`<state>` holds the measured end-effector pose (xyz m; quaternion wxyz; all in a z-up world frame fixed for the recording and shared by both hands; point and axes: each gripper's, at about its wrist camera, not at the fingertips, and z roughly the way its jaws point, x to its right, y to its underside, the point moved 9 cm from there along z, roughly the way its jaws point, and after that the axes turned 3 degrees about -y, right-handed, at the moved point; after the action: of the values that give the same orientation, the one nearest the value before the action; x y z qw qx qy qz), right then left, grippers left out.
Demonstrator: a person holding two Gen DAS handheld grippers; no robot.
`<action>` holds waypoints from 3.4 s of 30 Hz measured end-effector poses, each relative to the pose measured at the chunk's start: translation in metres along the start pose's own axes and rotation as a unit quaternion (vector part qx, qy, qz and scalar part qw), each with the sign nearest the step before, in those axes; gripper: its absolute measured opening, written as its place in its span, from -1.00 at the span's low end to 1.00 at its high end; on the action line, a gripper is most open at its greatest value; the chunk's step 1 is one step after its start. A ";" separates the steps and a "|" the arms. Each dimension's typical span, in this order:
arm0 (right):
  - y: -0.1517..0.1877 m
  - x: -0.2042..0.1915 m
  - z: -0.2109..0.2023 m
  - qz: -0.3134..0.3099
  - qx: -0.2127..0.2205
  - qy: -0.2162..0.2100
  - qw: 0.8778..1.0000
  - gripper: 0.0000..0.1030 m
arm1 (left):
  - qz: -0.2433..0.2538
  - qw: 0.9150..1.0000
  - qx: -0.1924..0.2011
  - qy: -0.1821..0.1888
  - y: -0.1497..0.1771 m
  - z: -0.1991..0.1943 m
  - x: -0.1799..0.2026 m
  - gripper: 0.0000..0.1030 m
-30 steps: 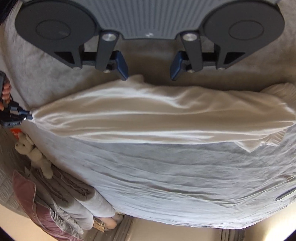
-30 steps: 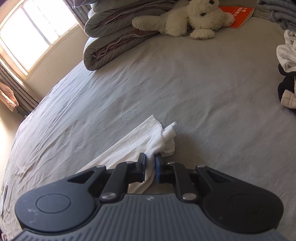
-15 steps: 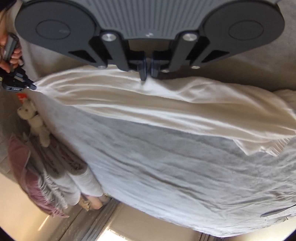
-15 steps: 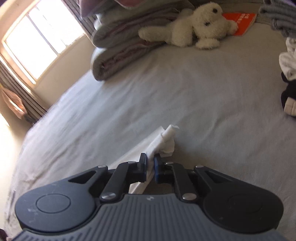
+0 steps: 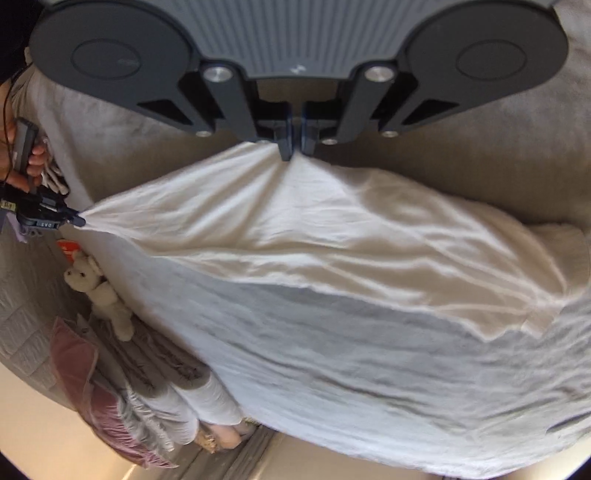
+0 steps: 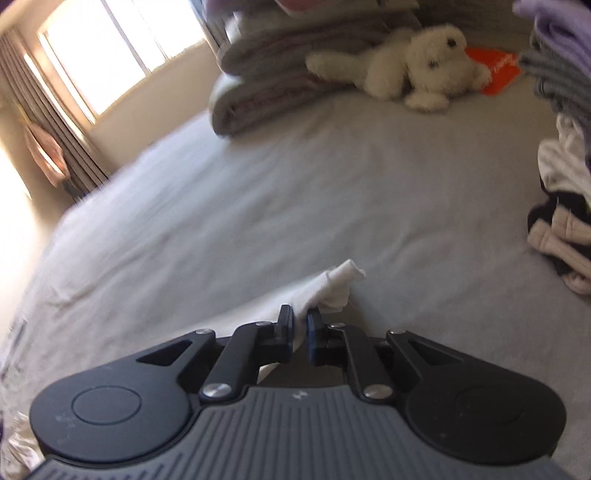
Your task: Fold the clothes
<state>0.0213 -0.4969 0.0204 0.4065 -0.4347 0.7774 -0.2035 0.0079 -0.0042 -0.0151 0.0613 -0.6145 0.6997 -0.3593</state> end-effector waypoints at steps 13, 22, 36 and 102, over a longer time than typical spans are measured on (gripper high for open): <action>0.036 0.018 0.009 -0.109 -0.102 0.083 0.985 -0.47 | 0.077 0.994 -0.074 -0.005 0.024 0.017 0.004 -0.69; 0.023 -0.046 -0.009 -0.217 -0.006 0.041 0.975 -0.23 | 0.086 0.995 0.028 -0.045 -0.030 -0.029 -0.030 -0.68; 0.148 -0.218 0.064 -0.406 -0.125 -0.108 0.899 -0.23 | 0.137 0.986 -0.013 -0.090 -0.031 0.028 -0.031 -0.44; 0.140 -0.220 0.083 -0.407 -0.137 -0.092 0.898 -0.88 | 0.230 0.959 0.113 -0.119 -0.101 0.059 -0.020 -0.99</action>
<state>0.0811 -0.2337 -0.0222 0.2943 -0.7815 0.5117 -0.2019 0.1260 -0.0100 -0.0070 0.2938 -0.4644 0.7648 -0.3363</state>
